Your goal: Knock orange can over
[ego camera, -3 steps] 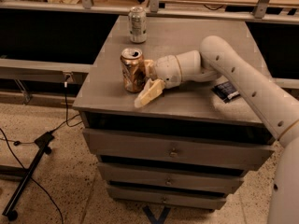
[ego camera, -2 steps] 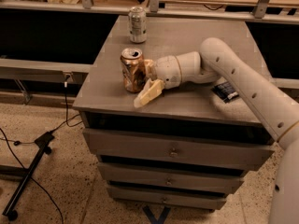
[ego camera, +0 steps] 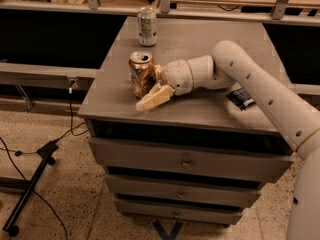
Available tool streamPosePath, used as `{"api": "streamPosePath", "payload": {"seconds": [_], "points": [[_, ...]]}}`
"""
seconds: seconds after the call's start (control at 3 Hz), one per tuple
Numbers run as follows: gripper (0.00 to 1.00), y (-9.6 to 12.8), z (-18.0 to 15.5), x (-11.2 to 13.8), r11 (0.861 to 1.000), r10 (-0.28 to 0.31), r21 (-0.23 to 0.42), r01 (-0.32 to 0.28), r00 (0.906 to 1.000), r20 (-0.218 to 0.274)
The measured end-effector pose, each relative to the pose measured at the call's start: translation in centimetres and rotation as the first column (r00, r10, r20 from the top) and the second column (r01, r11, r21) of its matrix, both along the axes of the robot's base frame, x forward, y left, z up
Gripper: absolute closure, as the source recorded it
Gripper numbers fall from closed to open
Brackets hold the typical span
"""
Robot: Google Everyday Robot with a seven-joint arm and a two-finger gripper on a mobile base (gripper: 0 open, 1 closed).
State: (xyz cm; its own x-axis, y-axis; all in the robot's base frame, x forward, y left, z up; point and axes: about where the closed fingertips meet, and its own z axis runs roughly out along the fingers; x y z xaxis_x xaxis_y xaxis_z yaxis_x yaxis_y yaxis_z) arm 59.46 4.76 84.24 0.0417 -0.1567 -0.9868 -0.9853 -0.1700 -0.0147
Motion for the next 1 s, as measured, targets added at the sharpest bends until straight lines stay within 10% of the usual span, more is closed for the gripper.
{"api": "streamPosePath", "payload": {"seconds": [1.0], "points": [[0.92, 0.8, 1.1, -0.2, 0.998, 0.002, -0.060, -0.002, 1.0000, -0.007]]}}
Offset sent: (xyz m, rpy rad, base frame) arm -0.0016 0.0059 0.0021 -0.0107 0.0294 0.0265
